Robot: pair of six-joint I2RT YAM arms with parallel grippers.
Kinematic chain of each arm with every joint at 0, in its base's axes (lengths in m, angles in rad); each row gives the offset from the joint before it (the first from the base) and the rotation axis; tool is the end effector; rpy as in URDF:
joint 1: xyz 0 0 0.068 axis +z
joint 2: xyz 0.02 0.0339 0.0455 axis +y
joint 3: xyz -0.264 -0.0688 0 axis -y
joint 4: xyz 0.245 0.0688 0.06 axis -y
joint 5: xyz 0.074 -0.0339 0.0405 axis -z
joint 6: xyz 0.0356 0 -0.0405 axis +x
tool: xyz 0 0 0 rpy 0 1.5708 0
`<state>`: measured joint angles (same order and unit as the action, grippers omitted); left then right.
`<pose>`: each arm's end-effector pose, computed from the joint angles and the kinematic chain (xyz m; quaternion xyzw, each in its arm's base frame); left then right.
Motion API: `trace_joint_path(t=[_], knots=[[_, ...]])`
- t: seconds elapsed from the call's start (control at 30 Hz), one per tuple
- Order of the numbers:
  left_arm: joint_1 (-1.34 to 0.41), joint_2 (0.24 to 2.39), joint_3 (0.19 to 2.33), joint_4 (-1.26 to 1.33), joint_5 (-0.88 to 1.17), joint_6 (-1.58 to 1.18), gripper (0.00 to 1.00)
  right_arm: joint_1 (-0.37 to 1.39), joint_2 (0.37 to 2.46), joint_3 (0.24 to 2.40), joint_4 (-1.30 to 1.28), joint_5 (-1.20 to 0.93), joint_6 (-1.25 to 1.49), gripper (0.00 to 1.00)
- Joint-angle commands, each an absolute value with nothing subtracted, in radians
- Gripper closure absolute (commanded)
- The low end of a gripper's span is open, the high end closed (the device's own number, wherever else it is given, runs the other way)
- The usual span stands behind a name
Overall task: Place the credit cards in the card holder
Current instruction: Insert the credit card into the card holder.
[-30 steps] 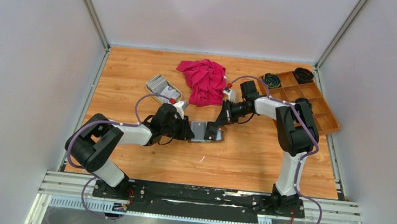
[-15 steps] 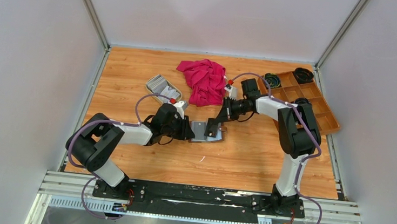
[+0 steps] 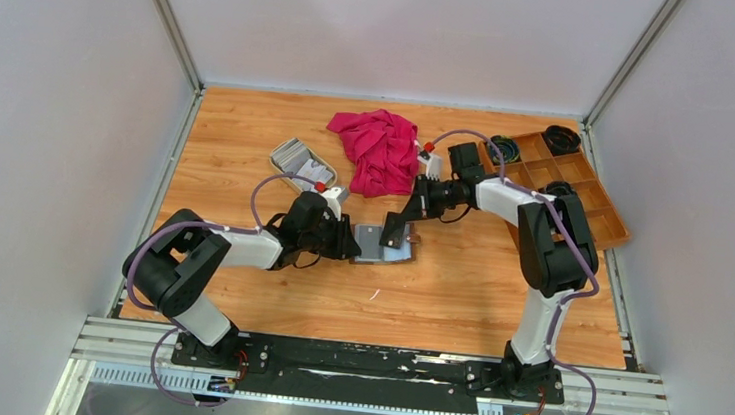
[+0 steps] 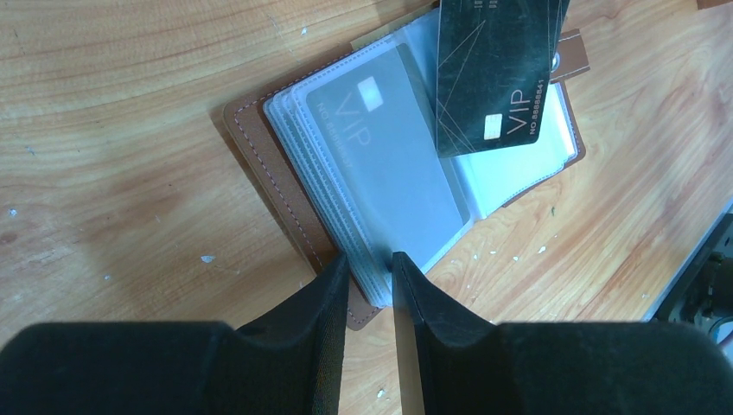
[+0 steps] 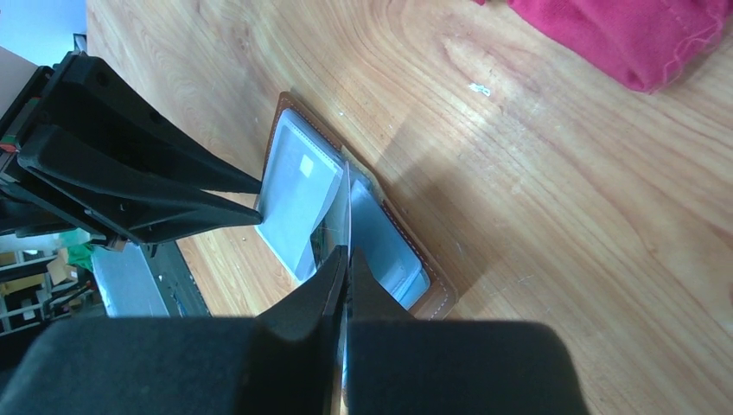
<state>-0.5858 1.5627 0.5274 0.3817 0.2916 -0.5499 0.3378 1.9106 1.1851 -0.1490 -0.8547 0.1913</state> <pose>0.2279 -0.1635 0.1317 0.0802 0.8859 -0.3454 0.2992 0.3624 0.1558 0.1700 -0.2036 0.8428 0.4572 0.1978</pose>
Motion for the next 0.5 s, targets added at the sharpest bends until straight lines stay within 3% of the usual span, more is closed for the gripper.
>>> trace_joint_path(t=[0.0, 0.47], knots=[[-0.593, 1.599, 0.528, 0.339, 0.285, -0.528, 0.72, 0.345, 1.872, 1.162, -0.139, -0.783, 0.157, 1.0], [-0.594, 1.601, 0.529, 0.339, 0.291, -0.53, 0.72, 0.388, 1.896, 1.155, -0.146, -0.795, 0.142, 1.0]])
